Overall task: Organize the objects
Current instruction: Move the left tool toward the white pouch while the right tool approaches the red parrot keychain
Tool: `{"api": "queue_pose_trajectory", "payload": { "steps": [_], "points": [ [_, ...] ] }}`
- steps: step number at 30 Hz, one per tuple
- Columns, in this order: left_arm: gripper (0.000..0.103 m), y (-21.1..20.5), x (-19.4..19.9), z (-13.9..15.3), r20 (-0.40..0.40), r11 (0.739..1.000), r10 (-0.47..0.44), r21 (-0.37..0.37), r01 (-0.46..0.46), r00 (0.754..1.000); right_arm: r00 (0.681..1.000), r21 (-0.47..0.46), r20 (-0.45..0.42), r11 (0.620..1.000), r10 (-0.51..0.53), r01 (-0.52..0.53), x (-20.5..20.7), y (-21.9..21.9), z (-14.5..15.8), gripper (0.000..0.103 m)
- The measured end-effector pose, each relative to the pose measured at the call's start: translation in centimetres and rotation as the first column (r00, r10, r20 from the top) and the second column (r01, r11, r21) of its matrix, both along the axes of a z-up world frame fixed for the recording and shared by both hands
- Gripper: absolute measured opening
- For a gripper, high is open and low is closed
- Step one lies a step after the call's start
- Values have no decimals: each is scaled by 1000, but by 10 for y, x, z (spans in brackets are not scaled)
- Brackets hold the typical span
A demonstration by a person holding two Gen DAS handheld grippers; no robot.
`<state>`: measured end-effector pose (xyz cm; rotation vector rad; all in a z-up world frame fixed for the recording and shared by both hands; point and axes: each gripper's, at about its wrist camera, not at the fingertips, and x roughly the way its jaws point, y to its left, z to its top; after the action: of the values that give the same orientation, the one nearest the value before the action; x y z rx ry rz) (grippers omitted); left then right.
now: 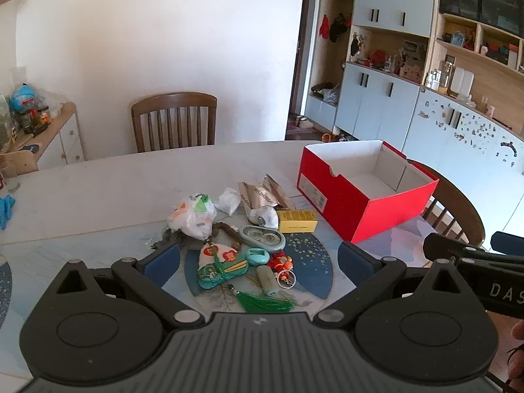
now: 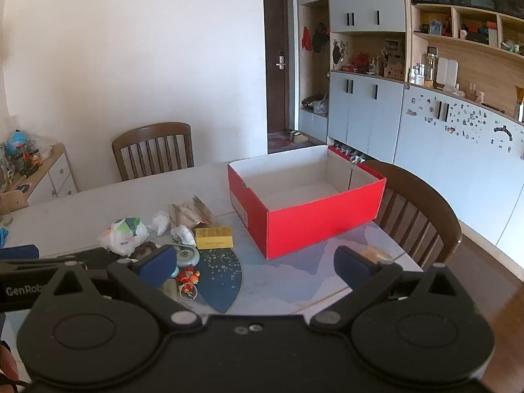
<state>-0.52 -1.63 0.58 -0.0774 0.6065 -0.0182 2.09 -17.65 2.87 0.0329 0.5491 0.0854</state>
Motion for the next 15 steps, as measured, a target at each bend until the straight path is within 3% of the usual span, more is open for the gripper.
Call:
{"api": "queue_pose_trajectory", "payload": {
  "steps": [15],
  "points": [
    [103, 3, 1, 1, 11, 1000, 9, -16, -8, 1000, 999, 34, 5, 999, 35, -35, 2, 1, 2, 102]
  ]
}}
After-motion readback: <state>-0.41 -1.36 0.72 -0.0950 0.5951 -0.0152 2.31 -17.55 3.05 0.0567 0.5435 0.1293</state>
